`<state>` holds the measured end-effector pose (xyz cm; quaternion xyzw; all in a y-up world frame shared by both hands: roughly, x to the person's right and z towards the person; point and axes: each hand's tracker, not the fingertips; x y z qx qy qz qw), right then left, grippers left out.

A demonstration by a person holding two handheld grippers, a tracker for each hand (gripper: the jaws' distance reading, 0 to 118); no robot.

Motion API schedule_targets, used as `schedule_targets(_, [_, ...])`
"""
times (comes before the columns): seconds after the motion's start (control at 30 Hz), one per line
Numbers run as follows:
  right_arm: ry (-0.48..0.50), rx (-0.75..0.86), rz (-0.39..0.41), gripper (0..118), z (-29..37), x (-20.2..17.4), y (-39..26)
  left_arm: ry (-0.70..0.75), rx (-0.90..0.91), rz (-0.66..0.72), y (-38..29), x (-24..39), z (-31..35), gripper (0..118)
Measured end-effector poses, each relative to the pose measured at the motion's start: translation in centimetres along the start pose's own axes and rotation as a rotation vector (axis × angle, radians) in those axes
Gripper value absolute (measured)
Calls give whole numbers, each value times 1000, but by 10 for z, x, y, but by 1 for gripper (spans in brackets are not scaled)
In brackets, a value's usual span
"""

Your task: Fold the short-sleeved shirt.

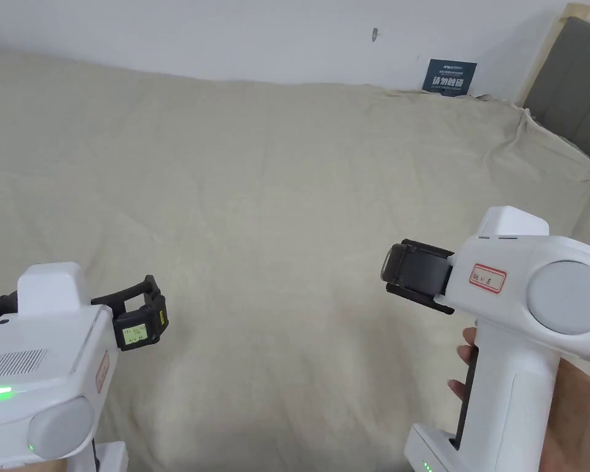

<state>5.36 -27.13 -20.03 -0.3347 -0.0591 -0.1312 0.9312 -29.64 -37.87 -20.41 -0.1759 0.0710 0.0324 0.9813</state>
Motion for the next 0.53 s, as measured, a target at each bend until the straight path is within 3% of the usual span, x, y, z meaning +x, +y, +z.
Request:
schedule_targets(0.3, [-12,1,-28,104,-17,1,-17,-5,-48,8,-17,-4,-7,118])
schedule_targets(0.47, [-140,-140,92,104,-63,-2,-33,8,-157,-8,-25,-4,-36,118])
schedule_targets(0.53, [-109,-165,95,104,-90,5,-38,3,-160,-7,-26,-3,-52,118])
